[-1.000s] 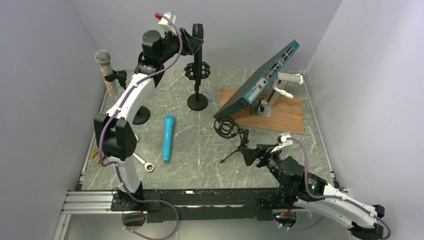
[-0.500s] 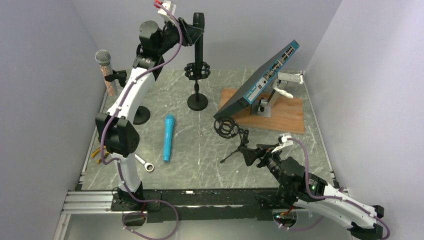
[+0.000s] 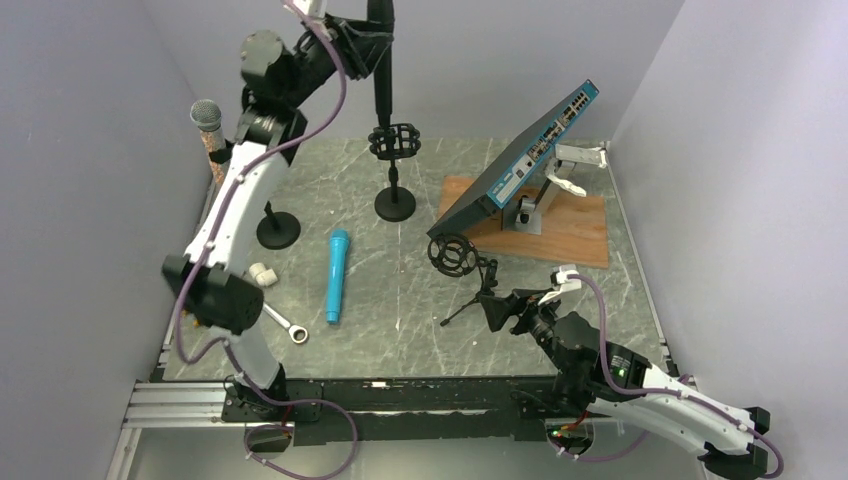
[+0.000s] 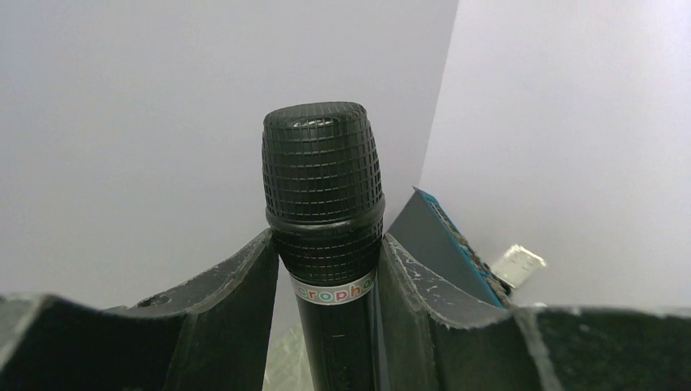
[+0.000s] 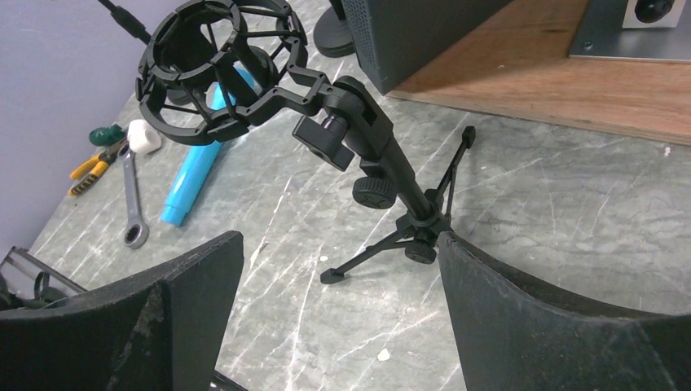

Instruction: Remove the microphone from the stand

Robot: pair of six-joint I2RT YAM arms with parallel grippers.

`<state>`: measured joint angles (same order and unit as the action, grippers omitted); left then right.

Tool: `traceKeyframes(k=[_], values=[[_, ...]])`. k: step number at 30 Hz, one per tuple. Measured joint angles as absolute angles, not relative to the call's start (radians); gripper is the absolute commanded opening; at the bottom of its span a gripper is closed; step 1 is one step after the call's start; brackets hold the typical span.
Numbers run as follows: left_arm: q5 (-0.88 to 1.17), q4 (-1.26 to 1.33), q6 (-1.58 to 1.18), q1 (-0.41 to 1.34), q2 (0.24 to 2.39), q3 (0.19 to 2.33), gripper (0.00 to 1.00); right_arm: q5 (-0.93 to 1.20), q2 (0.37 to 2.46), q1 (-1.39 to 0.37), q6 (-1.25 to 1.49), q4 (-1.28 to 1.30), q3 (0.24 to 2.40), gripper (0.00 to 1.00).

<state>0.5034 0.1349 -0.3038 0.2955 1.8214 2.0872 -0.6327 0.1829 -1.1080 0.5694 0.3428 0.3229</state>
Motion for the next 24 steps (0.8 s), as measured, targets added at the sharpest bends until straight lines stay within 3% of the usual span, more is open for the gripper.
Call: traceKeyframes(k=[12, 14, 24], values=[[0.369, 0.008, -0.204, 0.296, 1.123, 1.536, 0.06, -0.654, 0.244, -1.108, 0.58, 0.343, 0.323, 0.91], [0.329, -0.07, -0.203, 0.296, 1.055, 1.475, 0.0, -0.653, 0.252, -1.108, 0.58, 0.342, 0.323, 0.91], [0.206, -0.37, -0.28, 0.296, 0.97, 1.086, 0.0, -0.653, 0.352, -1.108, 0.58, 0.336, 0.323, 0.91]])
